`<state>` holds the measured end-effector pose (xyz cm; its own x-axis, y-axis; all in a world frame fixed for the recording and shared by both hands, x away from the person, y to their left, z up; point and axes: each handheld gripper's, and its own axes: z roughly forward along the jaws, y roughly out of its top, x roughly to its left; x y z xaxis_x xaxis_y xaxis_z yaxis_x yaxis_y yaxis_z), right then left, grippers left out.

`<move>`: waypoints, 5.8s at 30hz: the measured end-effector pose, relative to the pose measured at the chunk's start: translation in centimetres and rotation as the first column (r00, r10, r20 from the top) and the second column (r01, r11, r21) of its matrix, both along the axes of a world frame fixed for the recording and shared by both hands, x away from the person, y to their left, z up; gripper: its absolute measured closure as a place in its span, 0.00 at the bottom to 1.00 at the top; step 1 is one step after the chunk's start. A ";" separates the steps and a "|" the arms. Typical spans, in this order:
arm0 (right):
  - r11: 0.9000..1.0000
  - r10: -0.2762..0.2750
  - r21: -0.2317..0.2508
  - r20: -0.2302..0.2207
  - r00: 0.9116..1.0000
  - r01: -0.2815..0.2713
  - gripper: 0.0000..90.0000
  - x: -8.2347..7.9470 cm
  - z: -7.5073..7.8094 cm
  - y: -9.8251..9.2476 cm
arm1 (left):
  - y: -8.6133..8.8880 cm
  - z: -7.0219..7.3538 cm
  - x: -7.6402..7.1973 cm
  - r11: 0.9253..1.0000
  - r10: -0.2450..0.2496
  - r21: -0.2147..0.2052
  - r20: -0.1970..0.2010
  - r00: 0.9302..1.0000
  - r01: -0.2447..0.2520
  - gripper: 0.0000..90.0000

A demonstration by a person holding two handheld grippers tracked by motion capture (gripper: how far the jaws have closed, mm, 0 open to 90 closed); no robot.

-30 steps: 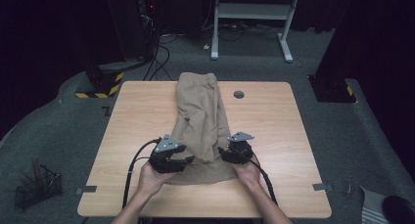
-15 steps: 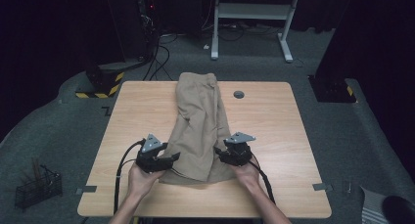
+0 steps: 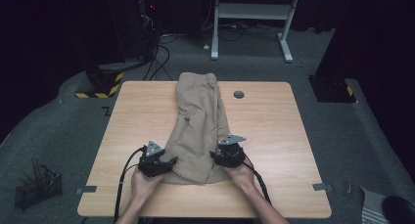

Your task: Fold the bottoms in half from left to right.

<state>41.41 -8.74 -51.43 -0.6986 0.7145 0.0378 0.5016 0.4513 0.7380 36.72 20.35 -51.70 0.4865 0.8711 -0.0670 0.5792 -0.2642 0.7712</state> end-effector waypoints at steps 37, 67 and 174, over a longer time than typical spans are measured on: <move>0.997 0.053 0.061 0.005 0.999 -0.054 0.56 -0.3 0.5 1.1 | 1.7 -0.7 -1.1 0.991 0.131 0.032 -0.062 0.989 -0.129 0.20; 0.999 -0.013 0.036 -0.040 0.999 0.015 0.62 0.3 0.2 -0.8 | 1.3 -1.1 -0.9 0.984 0.161 0.075 -0.020 0.987 -0.159 0.18; 0.990 -0.141 -0.008 -0.028 0.990 0.141 0.99 2.9 -0.1 -4.5 | 0.7 0.7 7.2 0.997 0.068 -0.029 -0.081 0.994 -0.070 0.91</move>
